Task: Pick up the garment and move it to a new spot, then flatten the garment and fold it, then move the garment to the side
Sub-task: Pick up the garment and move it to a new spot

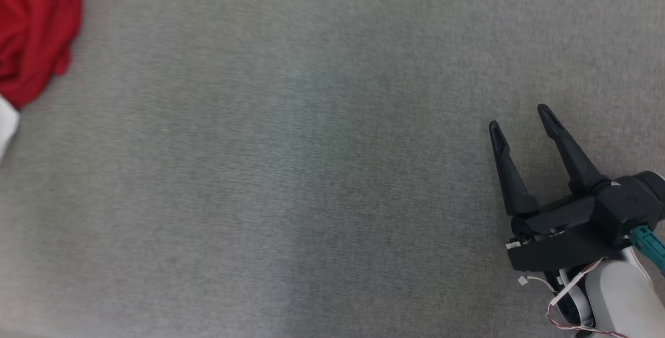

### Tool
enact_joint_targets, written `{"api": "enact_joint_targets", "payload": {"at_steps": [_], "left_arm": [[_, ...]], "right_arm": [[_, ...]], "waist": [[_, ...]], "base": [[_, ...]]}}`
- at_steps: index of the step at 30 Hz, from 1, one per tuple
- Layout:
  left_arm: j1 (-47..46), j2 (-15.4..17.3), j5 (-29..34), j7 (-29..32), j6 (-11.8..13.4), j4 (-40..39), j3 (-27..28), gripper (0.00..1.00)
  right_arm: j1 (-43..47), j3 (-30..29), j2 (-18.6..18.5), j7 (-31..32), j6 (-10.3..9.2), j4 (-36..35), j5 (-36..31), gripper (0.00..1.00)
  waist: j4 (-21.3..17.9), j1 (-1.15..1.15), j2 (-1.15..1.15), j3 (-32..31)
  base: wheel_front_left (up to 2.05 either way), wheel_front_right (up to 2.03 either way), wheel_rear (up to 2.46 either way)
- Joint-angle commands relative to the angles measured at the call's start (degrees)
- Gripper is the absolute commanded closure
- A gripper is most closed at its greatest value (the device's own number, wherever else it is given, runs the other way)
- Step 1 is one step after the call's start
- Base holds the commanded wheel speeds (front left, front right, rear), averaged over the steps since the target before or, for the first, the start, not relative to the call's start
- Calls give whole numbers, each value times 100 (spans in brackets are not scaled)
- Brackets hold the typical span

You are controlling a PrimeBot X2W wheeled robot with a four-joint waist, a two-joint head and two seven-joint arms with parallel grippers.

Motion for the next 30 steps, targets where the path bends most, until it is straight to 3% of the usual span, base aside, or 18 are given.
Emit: {"api": "enact_joint_targets", "payload": {"at_steps": [1,13,14,15,16,17,30], "left_arm": [[-43,40,-68,59,39,-19,44,0],[130,125,-79,380,418,268,105,0],[104,151,-86,438,449,336,87,10],[78,175,-90,494,457,397,74,69],[70,178,-93,516,457,449,69,96],[75,176,-118,566,449,499,70,100],[166,433,-158,745,174,165,-4,100]], "right_arm": [[17,4,1,-5,-13,-59,-53,0],[48,16,54,14,-18,-152,-88,0],[54,7,55,21,-19,-139,-88,0],[55,2,64,15,-19,-127,-92,0],[52,4,73,11,-19,-105,-96,0],[53,11,92,-1,-19,-88,-105,0],[-52,179,334,-320,-13,236,68,0]], "waist": [[-570,-2,-2,679],[-910,-2,-2,1037],[-922,-2,-2,1036],[-934,-2,-2,1027],[-945,-2,-2,1011],[-956,-2,-2,988],[-932,-2,-2,196]], "base": [[0,0,0],[0,0,0],[0,0,0],[0,0,0],[0,0,0],[0,0,0],[0,0,0]]}}
